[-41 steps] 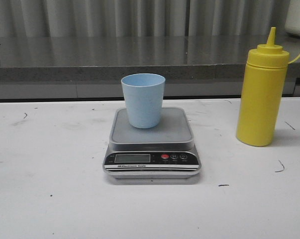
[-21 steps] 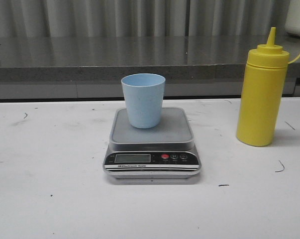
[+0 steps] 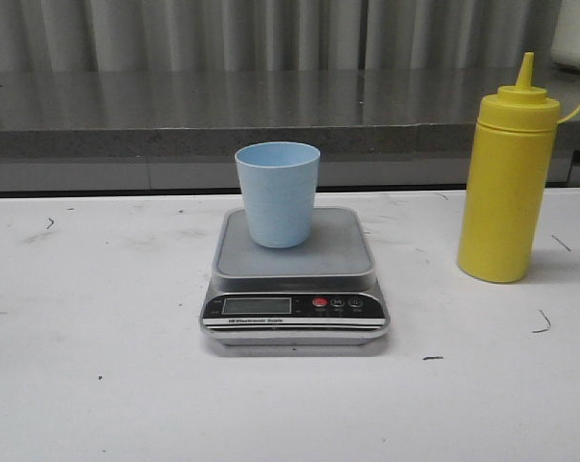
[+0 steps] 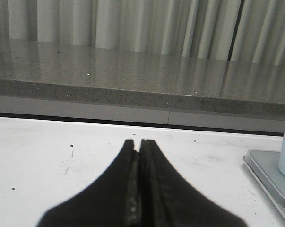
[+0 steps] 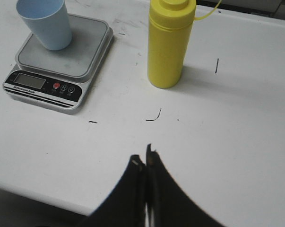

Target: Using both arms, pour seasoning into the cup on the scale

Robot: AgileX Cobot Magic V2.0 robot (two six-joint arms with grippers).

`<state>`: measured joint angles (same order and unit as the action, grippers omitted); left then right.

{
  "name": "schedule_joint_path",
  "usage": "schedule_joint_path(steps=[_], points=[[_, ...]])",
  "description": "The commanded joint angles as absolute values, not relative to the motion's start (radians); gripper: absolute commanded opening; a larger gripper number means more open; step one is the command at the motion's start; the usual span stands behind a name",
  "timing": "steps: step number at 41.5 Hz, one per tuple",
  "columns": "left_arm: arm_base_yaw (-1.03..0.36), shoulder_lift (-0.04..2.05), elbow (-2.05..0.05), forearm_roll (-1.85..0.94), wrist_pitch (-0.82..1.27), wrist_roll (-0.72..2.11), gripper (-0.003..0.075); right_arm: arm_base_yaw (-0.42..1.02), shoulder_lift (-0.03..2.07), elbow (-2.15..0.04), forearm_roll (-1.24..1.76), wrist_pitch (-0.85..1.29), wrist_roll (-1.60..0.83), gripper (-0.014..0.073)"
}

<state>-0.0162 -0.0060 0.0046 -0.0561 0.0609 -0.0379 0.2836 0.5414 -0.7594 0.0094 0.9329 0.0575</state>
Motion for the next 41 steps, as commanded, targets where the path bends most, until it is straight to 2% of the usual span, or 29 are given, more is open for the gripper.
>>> schedule_joint_path(steps=[1, 19, 27, 34, 41], points=[[-0.013, -0.022, 0.03, -0.065, -0.025, -0.036, -0.002, 0.285, 0.544, -0.784, 0.0, 0.876, 0.049, -0.012], [-0.013, -0.022, 0.03, -0.065, -0.025, -0.036, -0.002, 0.255, 0.497, -0.751, 0.0, 0.841, 0.022, -0.0116], [-0.013, -0.022, 0.03, -0.065, -0.025, -0.036, -0.002, 0.138, 0.348, -0.578, 0.059, 0.624, -0.167, -0.0115], [-0.013, -0.022, 0.03, -0.065, -0.025, -0.036, -0.002, 0.053, 0.206, -0.381, 0.089, 0.397, -0.17, -0.012], [-0.013, -0.022, 0.03, -0.065, -0.025, -0.036, -0.002, 0.035, 0.065, -0.207, 0.088, 0.24, -0.17, -0.012]])
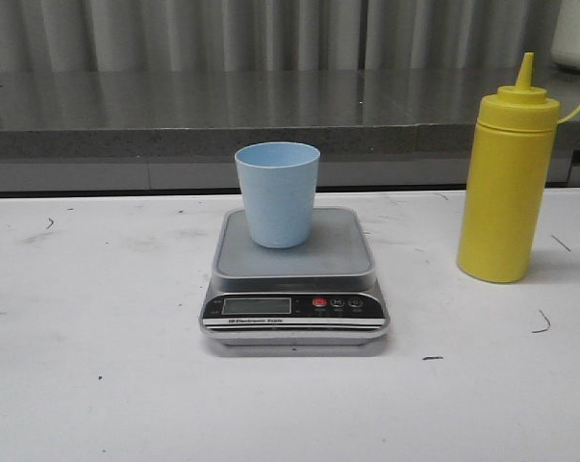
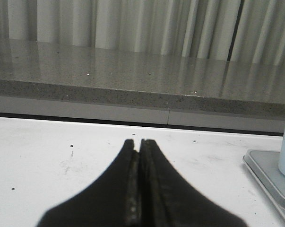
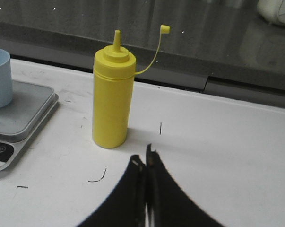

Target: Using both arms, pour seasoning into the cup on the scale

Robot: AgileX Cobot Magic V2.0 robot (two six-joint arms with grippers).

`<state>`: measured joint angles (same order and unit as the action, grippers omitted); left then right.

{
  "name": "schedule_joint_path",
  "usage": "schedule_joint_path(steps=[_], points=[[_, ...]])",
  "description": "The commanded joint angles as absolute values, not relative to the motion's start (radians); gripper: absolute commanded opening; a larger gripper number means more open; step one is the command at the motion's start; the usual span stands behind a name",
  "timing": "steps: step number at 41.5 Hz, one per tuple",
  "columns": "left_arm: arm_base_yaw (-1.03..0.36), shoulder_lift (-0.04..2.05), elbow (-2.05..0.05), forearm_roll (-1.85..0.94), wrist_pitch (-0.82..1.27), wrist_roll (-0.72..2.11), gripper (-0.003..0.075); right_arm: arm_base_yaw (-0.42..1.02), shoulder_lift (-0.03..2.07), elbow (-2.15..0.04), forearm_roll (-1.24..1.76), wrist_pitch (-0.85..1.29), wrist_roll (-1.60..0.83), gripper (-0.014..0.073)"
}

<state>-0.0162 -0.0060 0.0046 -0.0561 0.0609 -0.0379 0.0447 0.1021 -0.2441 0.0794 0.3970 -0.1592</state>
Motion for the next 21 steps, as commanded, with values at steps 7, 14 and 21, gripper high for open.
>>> schedule_joint_path(steps=[7, 14, 21], points=[[-0.013, -0.022, 0.03, -0.065, -0.025, -0.036, -0.002, 0.019, -0.028, -0.075, 0.091, 0.149, -0.17, -0.012], [-0.013, -0.022, 0.03, -0.065, -0.025, -0.036, -0.002, 0.009, -0.027, 0.025, 0.091, 0.03, -0.17, -0.012], [-0.013, -0.022, 0.03, -0.065, -0.025, -0.036, -0.002, 0.009, -0.026, 0.021, 0.091, 0.05, -0.17, -0.012]])
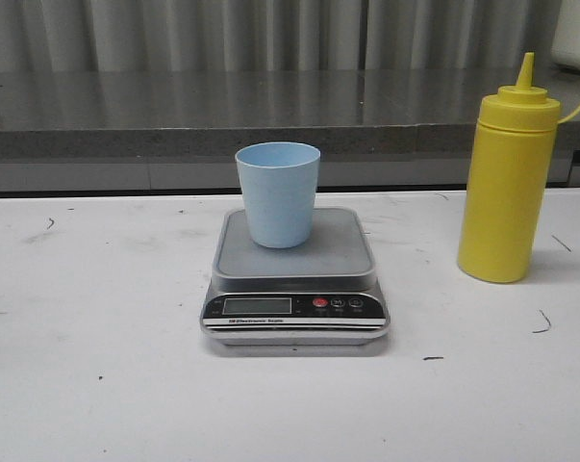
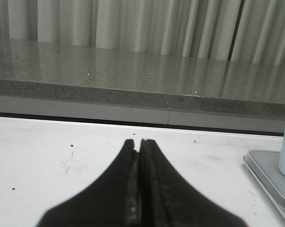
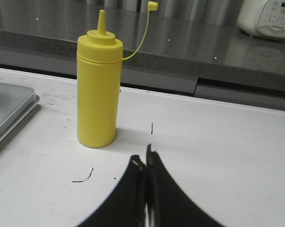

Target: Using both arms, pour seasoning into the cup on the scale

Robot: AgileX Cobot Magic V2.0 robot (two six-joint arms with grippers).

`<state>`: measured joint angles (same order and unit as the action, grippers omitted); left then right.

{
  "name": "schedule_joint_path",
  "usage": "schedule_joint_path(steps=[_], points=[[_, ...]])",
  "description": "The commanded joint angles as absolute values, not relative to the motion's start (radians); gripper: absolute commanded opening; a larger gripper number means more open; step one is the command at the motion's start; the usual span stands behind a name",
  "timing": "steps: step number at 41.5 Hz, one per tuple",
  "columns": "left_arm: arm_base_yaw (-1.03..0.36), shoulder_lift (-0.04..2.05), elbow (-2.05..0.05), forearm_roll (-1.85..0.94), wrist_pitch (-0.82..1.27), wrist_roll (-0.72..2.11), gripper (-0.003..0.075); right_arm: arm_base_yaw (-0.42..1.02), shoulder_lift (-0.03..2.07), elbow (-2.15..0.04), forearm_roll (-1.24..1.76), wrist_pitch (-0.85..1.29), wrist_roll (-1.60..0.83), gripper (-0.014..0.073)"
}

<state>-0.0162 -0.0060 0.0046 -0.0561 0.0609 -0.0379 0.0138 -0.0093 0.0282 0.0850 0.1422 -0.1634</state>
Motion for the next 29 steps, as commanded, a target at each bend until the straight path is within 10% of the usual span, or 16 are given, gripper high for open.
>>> schedule_joint_path(steps=[1, 29], points=[[-0.013, -0.022, 0.03, -0.065, -0.025, -0.036, -0.002, 0.009, -0.026, 0.021, 0.091, 0.05, -0.17, -0.012], [-0.013, -0.022, 0.03, -0.065, -0.025, -0.036, -0.002, 0.004, -0.026, 0.022, 0.018, -0.03, 0.0, -0.012]])
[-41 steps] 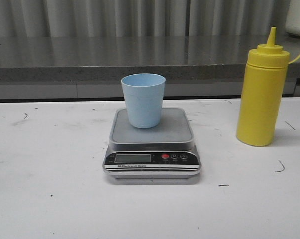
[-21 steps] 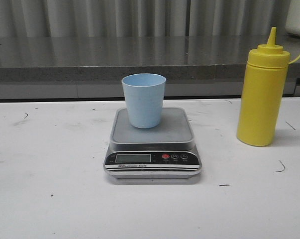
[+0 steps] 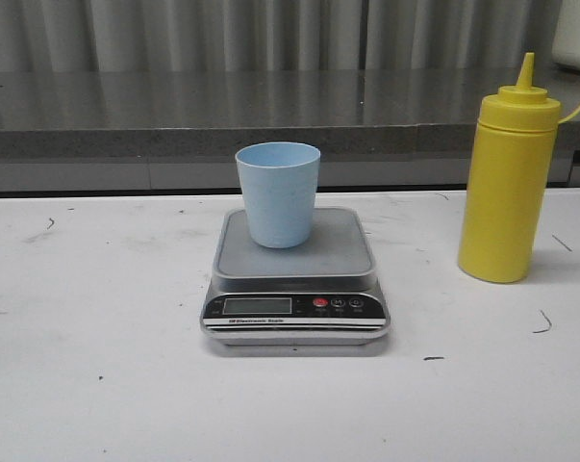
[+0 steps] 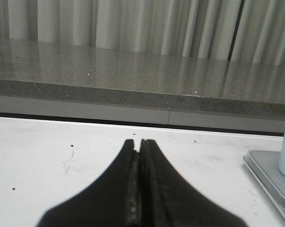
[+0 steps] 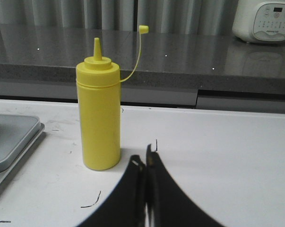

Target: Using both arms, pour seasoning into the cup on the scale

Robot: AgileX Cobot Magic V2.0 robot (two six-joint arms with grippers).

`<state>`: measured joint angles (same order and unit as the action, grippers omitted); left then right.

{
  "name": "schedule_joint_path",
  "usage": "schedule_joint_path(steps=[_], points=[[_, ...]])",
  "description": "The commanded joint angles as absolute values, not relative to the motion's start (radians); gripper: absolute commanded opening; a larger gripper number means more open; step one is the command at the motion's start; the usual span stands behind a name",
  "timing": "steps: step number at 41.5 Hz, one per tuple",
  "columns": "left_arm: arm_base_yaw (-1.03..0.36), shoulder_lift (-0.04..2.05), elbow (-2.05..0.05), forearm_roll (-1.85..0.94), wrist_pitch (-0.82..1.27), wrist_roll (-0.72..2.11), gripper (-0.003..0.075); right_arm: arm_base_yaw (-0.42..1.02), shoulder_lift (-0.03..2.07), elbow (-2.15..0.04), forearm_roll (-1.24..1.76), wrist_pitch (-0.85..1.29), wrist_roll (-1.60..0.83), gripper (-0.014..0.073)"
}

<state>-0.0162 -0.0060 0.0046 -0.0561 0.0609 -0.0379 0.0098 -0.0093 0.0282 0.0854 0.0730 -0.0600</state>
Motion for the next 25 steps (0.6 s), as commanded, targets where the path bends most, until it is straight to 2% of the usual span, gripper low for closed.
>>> schedule_joint_path(steps=[1, 7, 25], points=[[-0.013, -0.022, 0.03, -0.065, -0.025, -0.036, -0.002, 0.004, -0.026, 0.022, 0.0, -0.034, 0.033, -0.012], [-0.013, -0.022, 0.03, -0.065, -0.025, -0.036, -0.002, 0.003, -0.026, 0.022, -0.085, -0.022, 0.153, -0.012], [-0.013, -0.022, 0.03, -0.065, -0.025, -0.036, -0.002, 0.003, -0.026, 0.022, -0.013, 0.0, 0.037, -0.012]])
